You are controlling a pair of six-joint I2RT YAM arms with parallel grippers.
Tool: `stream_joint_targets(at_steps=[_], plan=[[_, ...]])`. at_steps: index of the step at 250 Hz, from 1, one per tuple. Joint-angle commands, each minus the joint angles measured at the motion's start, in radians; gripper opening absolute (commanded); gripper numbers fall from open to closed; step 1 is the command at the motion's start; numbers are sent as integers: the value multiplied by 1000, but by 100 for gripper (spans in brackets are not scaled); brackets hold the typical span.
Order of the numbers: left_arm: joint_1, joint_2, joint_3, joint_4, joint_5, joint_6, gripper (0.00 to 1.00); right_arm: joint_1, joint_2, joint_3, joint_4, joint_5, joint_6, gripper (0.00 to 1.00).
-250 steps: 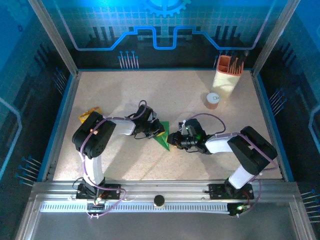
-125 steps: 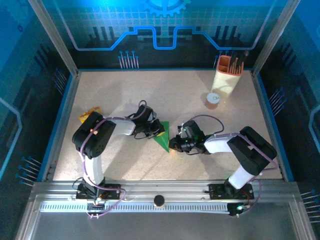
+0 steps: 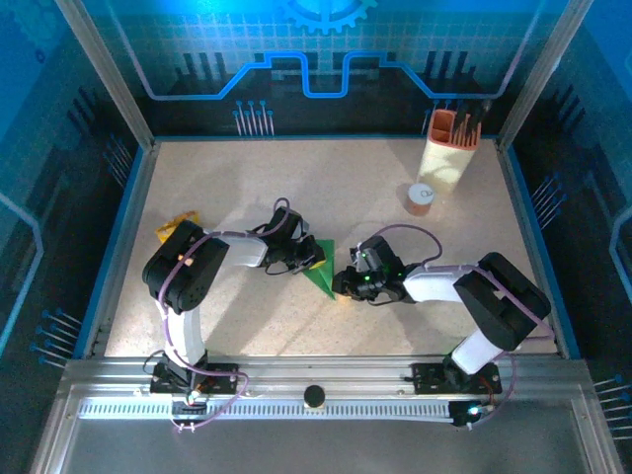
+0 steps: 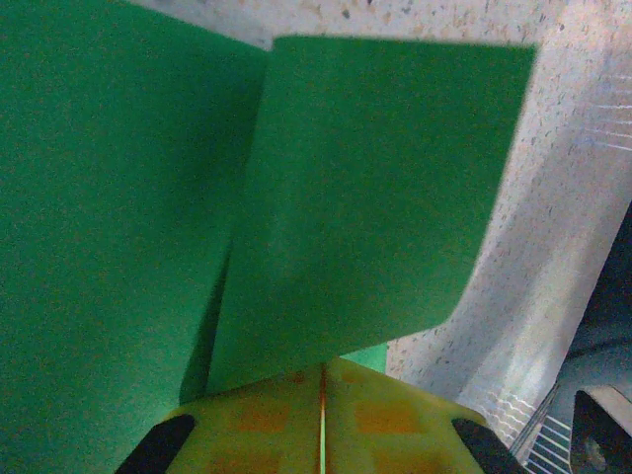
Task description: Fold a paper plane with a square sheet of paper (pick it up from the middle)
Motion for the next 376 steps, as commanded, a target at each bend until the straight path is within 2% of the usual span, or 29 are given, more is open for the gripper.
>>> stream_joint_targets(at_steps=[1, 52, 92, 163, 189, 207, 245, 296, 376], plan=[[-9, 46, -17, -61, -18, 6, 10, 3, 5, 18, -35, -24, -27, 25], [-7, 47, -18, -58, -17, 2, 10, 5, 36, 5, -38, -17, -10, 14], [-8, 47, -15, -61, -15, 4, 10, 12, 36, -29, -34, 0, 8, 12], [-11, 49, -16, -66, -15, 7, 9, 21, 48, -21, -40, -15, 14, 13], [-10, 46, -18, -62, -17, 4, 10, 16, -10, -13, -64, 6, 2, 14], [-11, 45, -21, -62, -17, 6, 10, 4, -68, 9, -119, 26, -21, 20], [-12, 46, -21, -63, -18, 7, 9, -24, -140, 65, -187, 26, -86, 22], [-17, 49, -18, -62, -18, 7, 9, -31, -19, 149, -99, -106, -102, 4], [-16, 51, -11, -64, -18, 5, 9, -9, 141, 261, -133, -108, -105, 0]])
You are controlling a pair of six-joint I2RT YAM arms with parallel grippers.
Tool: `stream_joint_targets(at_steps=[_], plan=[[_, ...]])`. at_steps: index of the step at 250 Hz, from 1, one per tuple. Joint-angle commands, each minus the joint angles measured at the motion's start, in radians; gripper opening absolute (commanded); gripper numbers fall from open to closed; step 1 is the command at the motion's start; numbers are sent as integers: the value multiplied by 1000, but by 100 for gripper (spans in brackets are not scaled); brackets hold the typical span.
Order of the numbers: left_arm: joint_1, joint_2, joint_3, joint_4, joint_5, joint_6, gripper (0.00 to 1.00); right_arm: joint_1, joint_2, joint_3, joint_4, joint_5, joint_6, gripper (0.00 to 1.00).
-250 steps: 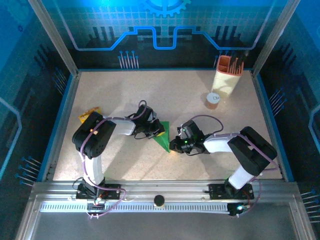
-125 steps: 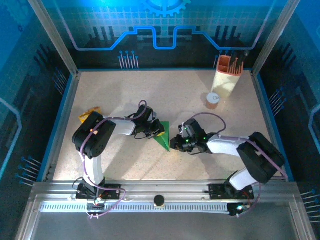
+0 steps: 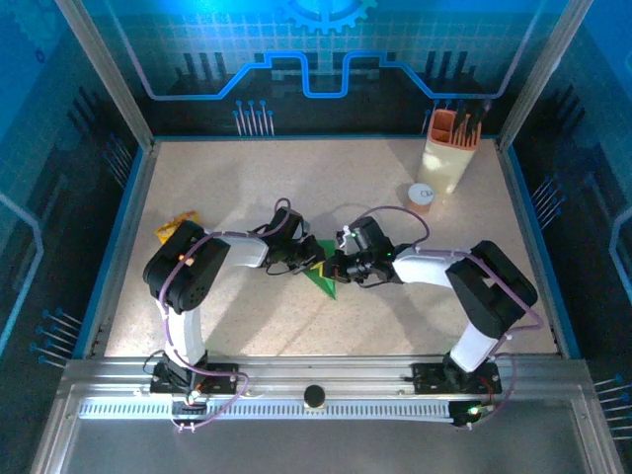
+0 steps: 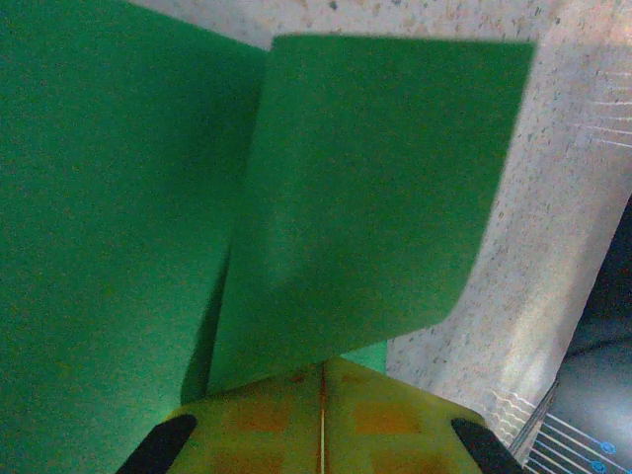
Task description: Fold a paper plane with a square sheet of paper (pick it up from the middle)
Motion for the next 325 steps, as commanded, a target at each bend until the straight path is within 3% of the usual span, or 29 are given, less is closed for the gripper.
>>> stream_joint_targets(at_steps=[1, 88, 245, 325], plan=[[-11, 47, -11, -75, -18, 6, 9, 10, 41, 49, -36, -20, -18, 0], [-11, 48, -15, -72, -19, 7, 9, 37, 95, 37, -133, 56, -50, 0], [-11, 50, -20, -84, -30, 11, 9, 42, 28, -180, 34, 22, 8, 1], [-10, 59, -19, -81, -31, 5, 9, 52, -78, -264, 18, 27, -21, 1]])
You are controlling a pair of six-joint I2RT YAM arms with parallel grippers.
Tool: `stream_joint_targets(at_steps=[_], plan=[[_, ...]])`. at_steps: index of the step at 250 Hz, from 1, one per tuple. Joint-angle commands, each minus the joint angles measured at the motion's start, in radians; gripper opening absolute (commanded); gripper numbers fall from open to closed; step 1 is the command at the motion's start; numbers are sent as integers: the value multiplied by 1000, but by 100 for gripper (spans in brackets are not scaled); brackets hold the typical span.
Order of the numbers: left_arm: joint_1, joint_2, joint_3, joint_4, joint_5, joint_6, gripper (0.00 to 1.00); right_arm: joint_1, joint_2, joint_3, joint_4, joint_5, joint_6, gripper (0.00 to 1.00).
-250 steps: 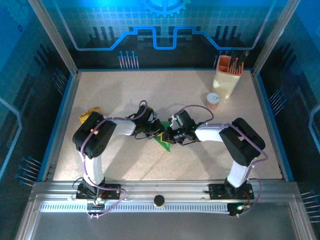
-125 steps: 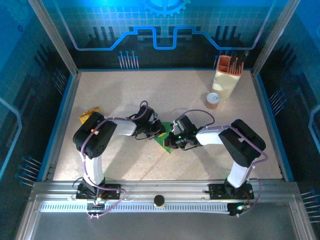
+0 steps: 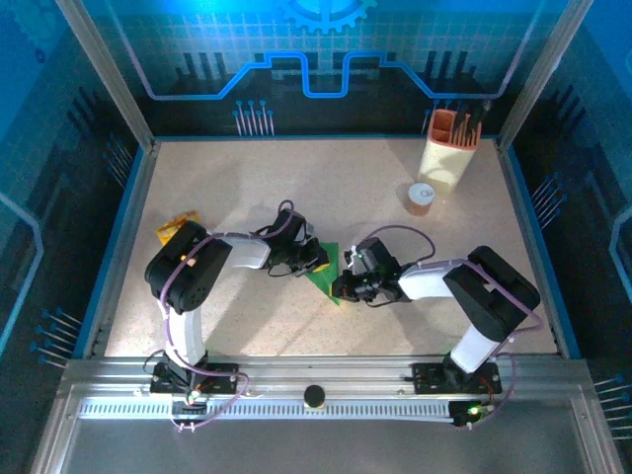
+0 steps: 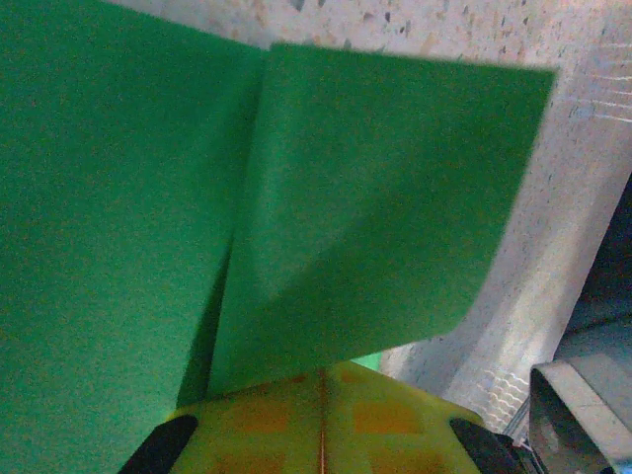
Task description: Fold a paper plane with a square sheet of paper (pick it up from the middle)
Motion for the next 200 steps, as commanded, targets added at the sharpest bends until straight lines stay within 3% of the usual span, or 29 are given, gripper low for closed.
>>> stream_joint_targets(at_steps=[1, 74, 162, 200], plan=[[5, 54, -19, -81, -53, 4, 9, 25, -35, -51, -101, -15, -19, 1], [5, 56, -20, -77, -49, 6, 9, 48, -106, -85, -201, 19, -59, 0], [5, 55, -21, -69, -40, 4, 9, 44, -278, 31, -361, 100, -80, 1], [4, 57, -23, -68, -41, 4, 9, 39, -181, 125, -294, 28, -75, 2]])
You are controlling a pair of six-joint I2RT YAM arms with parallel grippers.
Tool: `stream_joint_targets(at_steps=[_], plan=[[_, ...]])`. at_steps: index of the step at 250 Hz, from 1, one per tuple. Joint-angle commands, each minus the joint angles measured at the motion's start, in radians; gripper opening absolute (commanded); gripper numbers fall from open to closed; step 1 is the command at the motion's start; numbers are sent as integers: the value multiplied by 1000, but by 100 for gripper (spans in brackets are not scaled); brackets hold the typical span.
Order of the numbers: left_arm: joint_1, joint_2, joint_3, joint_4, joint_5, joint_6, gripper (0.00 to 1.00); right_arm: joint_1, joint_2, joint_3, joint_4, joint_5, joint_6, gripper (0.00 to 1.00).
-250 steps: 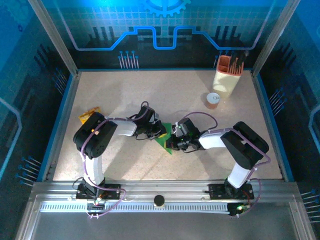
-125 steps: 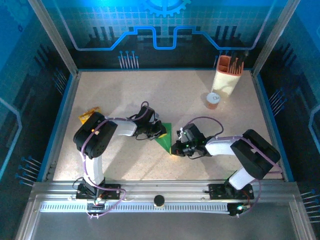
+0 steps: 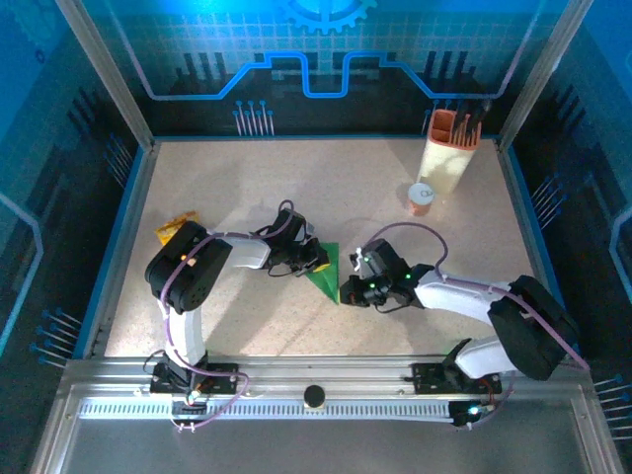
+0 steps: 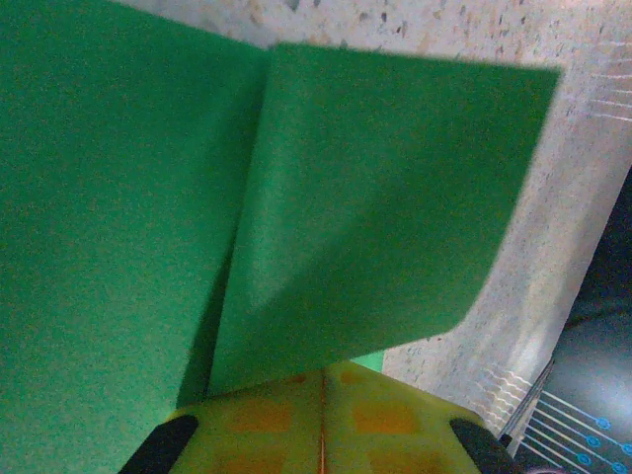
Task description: Fold a paper plane with a square sheet of paper (pick it up from the middle)
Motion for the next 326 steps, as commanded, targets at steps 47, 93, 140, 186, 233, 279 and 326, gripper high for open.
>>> stream_joint_targets(at_steps=[47, 93, 140, 186, 233, 279, 326], plan=[[4, 59, -26, -64, -46, -1, 9, 3, 256, 155, 110, -71, 31, 1], [4, 61, -22, -63, -42, -6, 9, 1, 309, 52, 196, -94, 58, 1], [4, 58, -29, -58, -56, -17, 9, 3, 197, -106, 243, -116, 76, 1], [-1, 48, -52, -18, -65, -56, 9, -17, 38, -123, 151, -105, 47, 2], [-4, 33, -53, -20, -83, -62, 9, -58, 3, -39, 119, -79, 34, 3], [-5, 42, -41, -24, -71, -53, 9, -64, 208, 101, 162, -66, 70, 2], [-5, 42, -41, -25, -66, -48, 9, -73, 336, 173, 171, -43, 77, 1]])
